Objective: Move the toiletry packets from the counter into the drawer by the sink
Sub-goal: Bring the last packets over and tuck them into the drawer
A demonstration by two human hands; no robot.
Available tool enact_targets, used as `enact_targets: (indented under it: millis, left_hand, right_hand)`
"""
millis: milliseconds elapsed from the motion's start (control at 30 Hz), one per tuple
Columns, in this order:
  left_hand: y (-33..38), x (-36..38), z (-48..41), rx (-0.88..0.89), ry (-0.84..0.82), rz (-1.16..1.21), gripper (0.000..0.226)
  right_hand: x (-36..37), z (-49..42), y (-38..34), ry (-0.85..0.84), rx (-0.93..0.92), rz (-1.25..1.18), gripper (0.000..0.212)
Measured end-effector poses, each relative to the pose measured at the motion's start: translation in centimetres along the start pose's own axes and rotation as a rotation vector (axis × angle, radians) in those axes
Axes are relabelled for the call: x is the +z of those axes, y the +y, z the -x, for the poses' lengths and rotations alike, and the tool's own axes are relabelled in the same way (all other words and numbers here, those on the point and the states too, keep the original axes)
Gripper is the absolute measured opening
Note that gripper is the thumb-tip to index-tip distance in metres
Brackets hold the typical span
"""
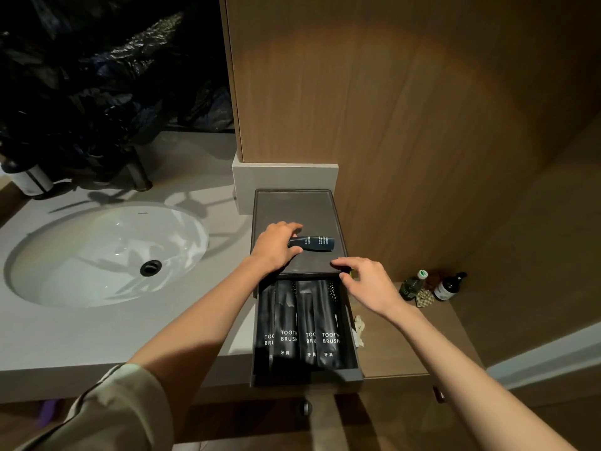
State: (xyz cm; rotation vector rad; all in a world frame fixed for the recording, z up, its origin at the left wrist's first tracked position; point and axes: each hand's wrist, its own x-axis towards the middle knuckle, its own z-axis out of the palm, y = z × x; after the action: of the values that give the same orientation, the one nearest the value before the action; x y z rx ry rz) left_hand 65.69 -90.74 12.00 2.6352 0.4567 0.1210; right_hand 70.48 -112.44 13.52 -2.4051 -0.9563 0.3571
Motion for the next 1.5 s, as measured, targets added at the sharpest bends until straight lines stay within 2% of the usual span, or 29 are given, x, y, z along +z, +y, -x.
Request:
enact_targets:
  millis: [167, 267, 433, 533, 633, 733, 867, 967, 1067, 1167, 1267, 1367, 1433, 1500]
  left_hand:
    - [0.1, -0.4, 1.3, 0.072, 0.131, 0.057, 0.038]
    - [0.5, -1.1, 2.4, 0.152, 0.213, 0.104, 0.037]
    - [1.8, -2.5, 6.1, 0.293, 0.315, 0.065, 0.041]
    - [2.3, -2.7, 8.7, 0.322, 0.322, 0.044, 0.045]
    - [2.7, -2.6, 10.9, 0.281, 0.296, 0.104, 0.059]
    - [3.1, -2.7, 12.8, 0.159, 0.294, 0.309, 0.084]
    - [3.8, -3.4, 14.9, -0.076, 0.176, 0.791, 0.101]
    - [4.1, -3.5, 15.8, -0.228, 0.117, 1.061, 0.093]
    - [4.0, -3.4, 16.3, -0.254, 0.076, 1.247, 0.072]
    - [4.2, -3.3, 16.8, -0.229, 0.074, 1.208, 0.05]
    - [4.2, -3.0, 17.1, -0.205, 0.097, 1.023, 0.032]
    - [4.0, -2.4, 17.4, -0.179, 0.057, 0.793, 0.021]
    - [4.0, -2.1, 17.6, -0.176, -0.002, 0.756, 0.014]
    - [4.0, -2.1, 17.7, -0.196, -0.02, 0.773, 0.014]
  right_hand:
    - [-0.7, 0.2, -0.9, 0.105, 0.038, -0.187, 0.036]
    - [-1.1, 0.3, -2.3, 0.171, 0.094, -0.42, 0.037]
    - [-1.7, 1.2, -4.7, 0.136, 0.19, -0.862, 0.026]
    - [-1.9, 2.2, -5.7, 0.147, 0.186, -0.972, 0.027]
    - [-1.7, 3.2, -6.0, 0.131, 0.17, -1.029, 0.025]
    - [-1.7, 4.4, -5.6, 0.121, 0.147, -1.023, 0.023]
    - [-2.0, 6.0, -5.1, 0.059, 0.085, -0.948, 0.01]
    - [-2.0, 7.1, -5.2, 0.019, 0.047, -0.955, 0.007]
    - [-1.7, 7.8, -5.3, -0.027, 0.025, -0.929, 0.005]
    - [-1.3, 8.2, -5.0, -0.031, 0.023, -0.889, 0.003]
    - [-1.1, 8.3, -4.6, 0.029, 0.008, -0.75, 0.003]
    - [-1.0, 8.1, -4.5, 0.106, -0.016, -0.574, 0.007]
    - [-1.2, 7.9, -4.6, 0.132, -0.044, -0.464, 0.013]
    - [-1.3, 7.8, -4.7, 0.111, -0.057, -0.462, 0.019]
